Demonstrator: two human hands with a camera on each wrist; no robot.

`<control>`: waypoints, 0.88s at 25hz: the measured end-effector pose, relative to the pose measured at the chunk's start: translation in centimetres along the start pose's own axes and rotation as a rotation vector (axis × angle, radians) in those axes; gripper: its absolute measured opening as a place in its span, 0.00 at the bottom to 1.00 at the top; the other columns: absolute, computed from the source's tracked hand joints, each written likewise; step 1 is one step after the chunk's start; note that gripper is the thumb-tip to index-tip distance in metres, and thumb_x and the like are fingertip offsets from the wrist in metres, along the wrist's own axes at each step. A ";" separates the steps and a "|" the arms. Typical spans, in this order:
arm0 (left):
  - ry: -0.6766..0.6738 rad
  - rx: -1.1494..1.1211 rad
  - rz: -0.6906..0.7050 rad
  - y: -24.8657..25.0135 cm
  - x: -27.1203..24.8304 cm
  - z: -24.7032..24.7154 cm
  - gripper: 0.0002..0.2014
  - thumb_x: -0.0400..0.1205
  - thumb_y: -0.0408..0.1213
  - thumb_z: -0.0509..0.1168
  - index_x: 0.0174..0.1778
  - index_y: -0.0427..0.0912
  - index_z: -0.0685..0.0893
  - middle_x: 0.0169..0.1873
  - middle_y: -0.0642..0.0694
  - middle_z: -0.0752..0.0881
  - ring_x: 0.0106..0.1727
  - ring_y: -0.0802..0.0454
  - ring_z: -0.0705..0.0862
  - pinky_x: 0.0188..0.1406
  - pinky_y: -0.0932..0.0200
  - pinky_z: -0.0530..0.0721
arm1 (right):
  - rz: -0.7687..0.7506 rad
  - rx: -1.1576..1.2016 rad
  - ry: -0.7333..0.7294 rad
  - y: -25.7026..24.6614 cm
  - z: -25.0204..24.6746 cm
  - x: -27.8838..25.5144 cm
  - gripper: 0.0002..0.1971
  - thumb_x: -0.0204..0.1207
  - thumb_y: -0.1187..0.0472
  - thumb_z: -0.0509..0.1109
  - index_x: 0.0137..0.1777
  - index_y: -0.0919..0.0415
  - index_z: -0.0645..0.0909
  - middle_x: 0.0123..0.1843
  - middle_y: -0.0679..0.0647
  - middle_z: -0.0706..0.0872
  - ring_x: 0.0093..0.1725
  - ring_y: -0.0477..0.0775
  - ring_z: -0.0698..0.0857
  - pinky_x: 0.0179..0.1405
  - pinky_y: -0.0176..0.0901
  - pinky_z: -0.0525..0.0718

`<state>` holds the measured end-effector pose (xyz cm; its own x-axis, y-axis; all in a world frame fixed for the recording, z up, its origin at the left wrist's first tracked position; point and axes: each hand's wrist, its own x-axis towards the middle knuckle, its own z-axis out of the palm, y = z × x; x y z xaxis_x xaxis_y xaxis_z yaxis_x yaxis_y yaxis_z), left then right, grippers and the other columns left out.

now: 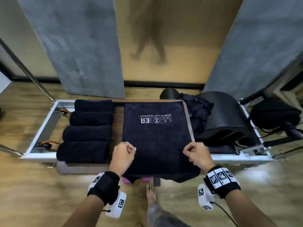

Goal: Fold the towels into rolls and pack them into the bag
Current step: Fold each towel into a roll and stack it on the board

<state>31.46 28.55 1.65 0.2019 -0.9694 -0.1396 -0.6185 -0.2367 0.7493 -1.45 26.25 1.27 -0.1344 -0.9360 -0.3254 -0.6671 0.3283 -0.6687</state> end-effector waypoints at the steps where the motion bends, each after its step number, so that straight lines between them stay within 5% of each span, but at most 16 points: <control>1: 0.011 0.016 -0.001 -0.6 -1.2 -0.1 0.11 0.83 0.31 0.73 0.34 0.42 0.87 0.32 0.48 0.84 0.38 0.56 0.83 0.42 0.55 0.77 | 0.017 -0.041 0.008 1.0 -0.1 -1.2 0.09 0.74 0.62 0.83 0.37 0.53 0.85 0.20 0.51 0.86 0.16 0.45 0.81 0.20 0.34 0.75; 4: 0.022 0.075 -0.001 -2.1 -4.3 -0.1 0.12 0.84 0.32 0.73 0.34 0.44 0.82 0.31 0.50 0.82 0.41 0.48 0.85 0.47 0.49 0.85 | 0.074 -0.092 0.045 3.3 -0.3 -3.8 0.13 0.71 0.60 0.85 0.39 0.51 0.81 0.22 0.51 0.86 0.22 0.51 0.86 0.27 0.43 0.81; 7: 0.019 0.116 0.006 -3.0 -6.2 0.1 0.19 0.85 0.36 0.74 0.31 0.49 0.75 0.43 0.51 0.84 0.45 0.49 0.85 0.46 0.48 0.84 | 0.070 -0.140 0.074 3.8 0.0 -4.9 0.13 0.73 0.58 0.84 0.39 0.50 0.80 0.22 0.49 0.85 0.29 0.54 0.86 0.33 0.49 0.86; 12: 0.046 0.181 0.115 -2.1 -5.7 -0.1 0.10 0.89 0.39 0.67 0.41 0.52 0.79 0.41 0.55 0.78 0.40 0.53 0.80 0.38 0.52 0.77 | 0.021 -0.111 0.006 1.9 -0.3 -4.3 0.11 0.81 0.60 0.77 0.38 0.53 0.81 0.20 0.48 0.84 0.22 0.49 0.83 0.30 0.46 0.83; 18: 0.183 0.161 0.224 4.9 2.9 -0.4 0.06 0.89 0.44 0.67 0.46 0.55 0.81 0.38 0.60 0.74 0.42 0.54 0.81 0.40 0.54 0.72 | -0.166 0.137 0.011 -7.7 -1.0 2.8 0.09 0.84 0.64 0.74 0.42 0.61 0.81 0.21 0.57 0.85 0.14 0.46 0.77 0.19 0.34 0.73; 22: 0.192 0.090 0.201 9.1 9.9 0.7 0.06 0.90 0.43 0.66 0.47 0.52 0.83 0.35 0.60 0.77 0.42 0.55 0.81 0.40 0.52 0.76 | -0.170 0.249 -0.029 -13.8 -1.0 8.8 0.06 0.88 0.62 0.69 0.49 0.64 0.80 0.28 0.62 0.90 0.20 0.61 0.83 0.16 0.38 0.74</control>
<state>27.29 16.78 6.68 0.2031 -0.9695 0.1372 -0.7241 -0.0544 0.6876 5.83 13.40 8.32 -0.0131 -0.9772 -0.2117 -0.4776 0.1921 -0.8573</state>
